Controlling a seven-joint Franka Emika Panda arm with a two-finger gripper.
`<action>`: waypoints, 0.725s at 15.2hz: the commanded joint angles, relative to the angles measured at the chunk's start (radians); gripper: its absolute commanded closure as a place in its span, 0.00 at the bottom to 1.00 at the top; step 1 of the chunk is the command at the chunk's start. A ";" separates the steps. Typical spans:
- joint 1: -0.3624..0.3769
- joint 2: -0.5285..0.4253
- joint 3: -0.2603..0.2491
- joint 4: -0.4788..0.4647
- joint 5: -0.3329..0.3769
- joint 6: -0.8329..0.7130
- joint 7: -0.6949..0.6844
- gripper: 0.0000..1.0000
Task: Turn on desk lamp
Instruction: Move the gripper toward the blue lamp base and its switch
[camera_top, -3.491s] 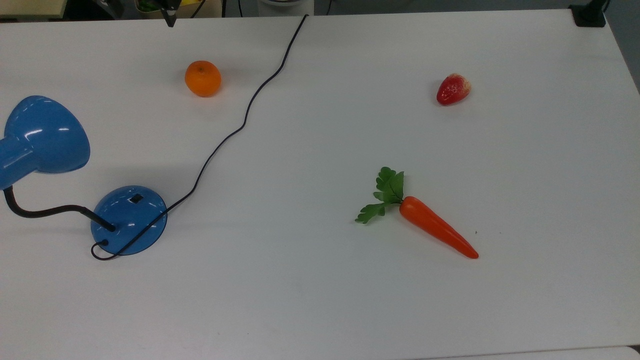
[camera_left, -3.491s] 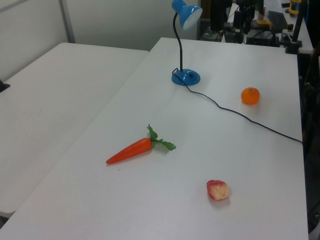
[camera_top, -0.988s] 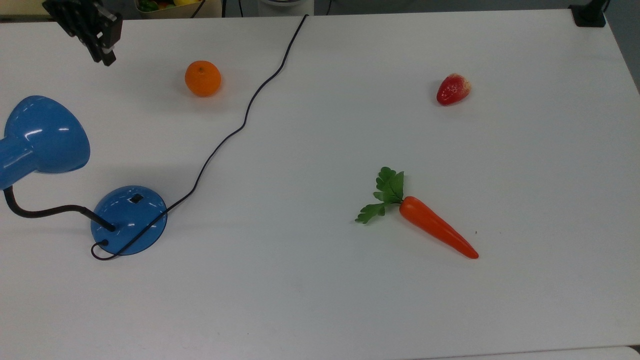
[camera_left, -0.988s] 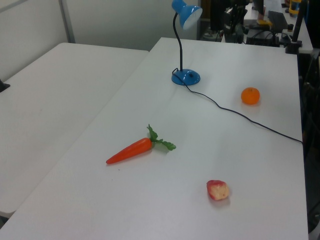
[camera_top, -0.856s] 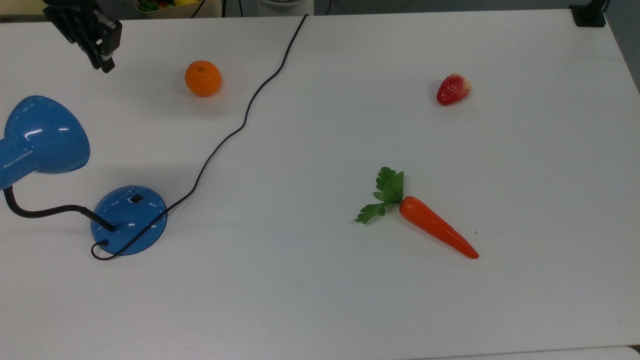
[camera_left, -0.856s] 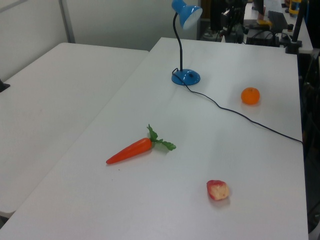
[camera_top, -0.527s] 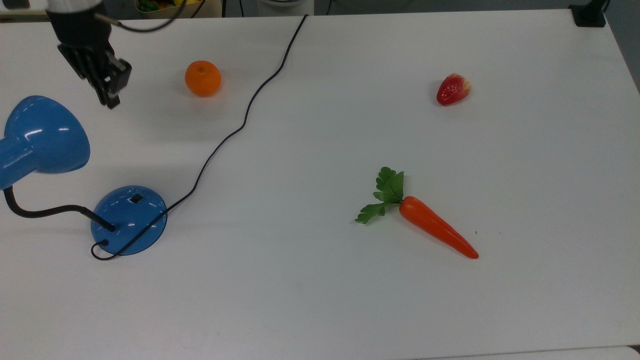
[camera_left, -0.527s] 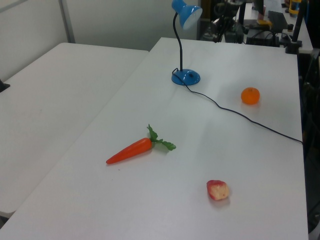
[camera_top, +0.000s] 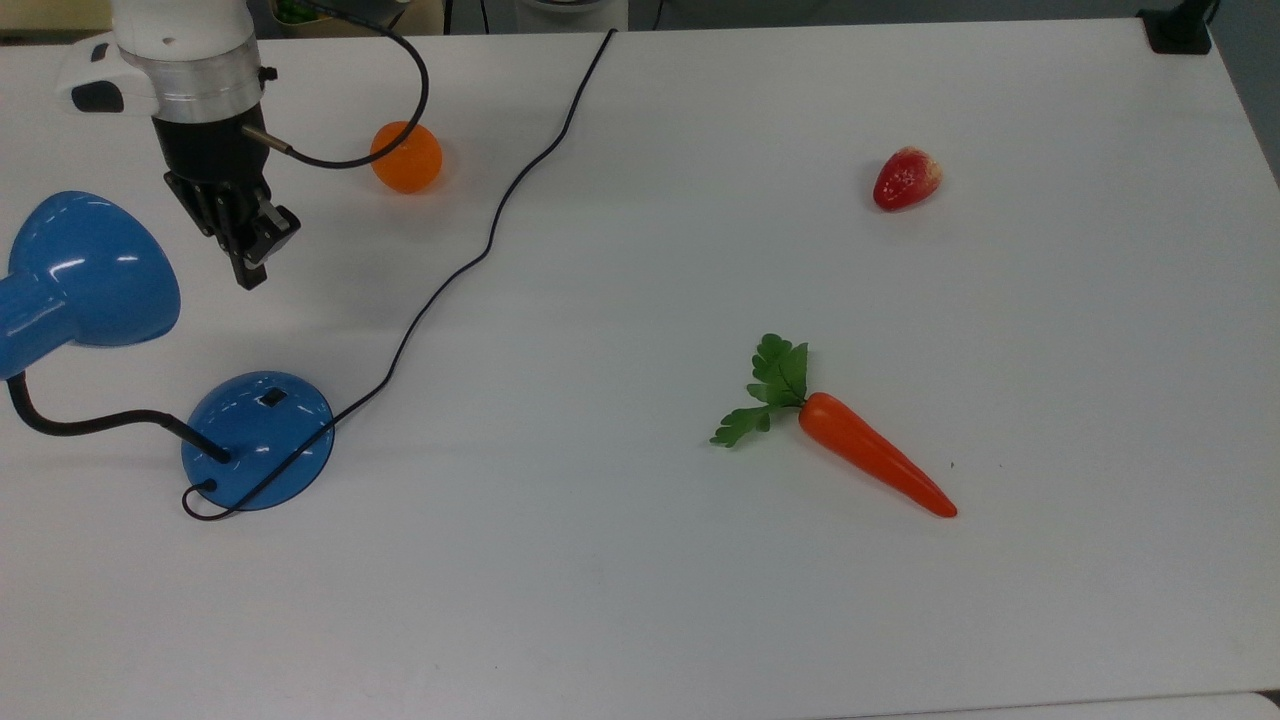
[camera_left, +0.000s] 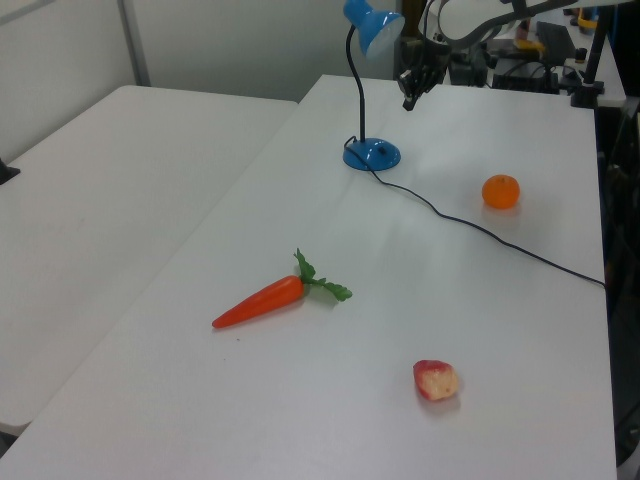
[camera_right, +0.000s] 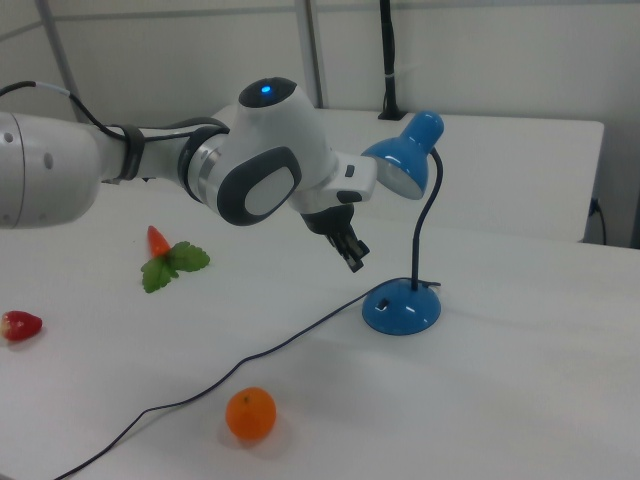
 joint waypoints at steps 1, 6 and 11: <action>0.027 0.023 -0.006 -0.020 0.016 0.083 0.049 1.00; 0.027 0.026 -0.006 -0.019 0.014 0.091 0.068 1.00; 0.030 0.100 -0.006 -0.016 0.014 0.161 0.072 1.00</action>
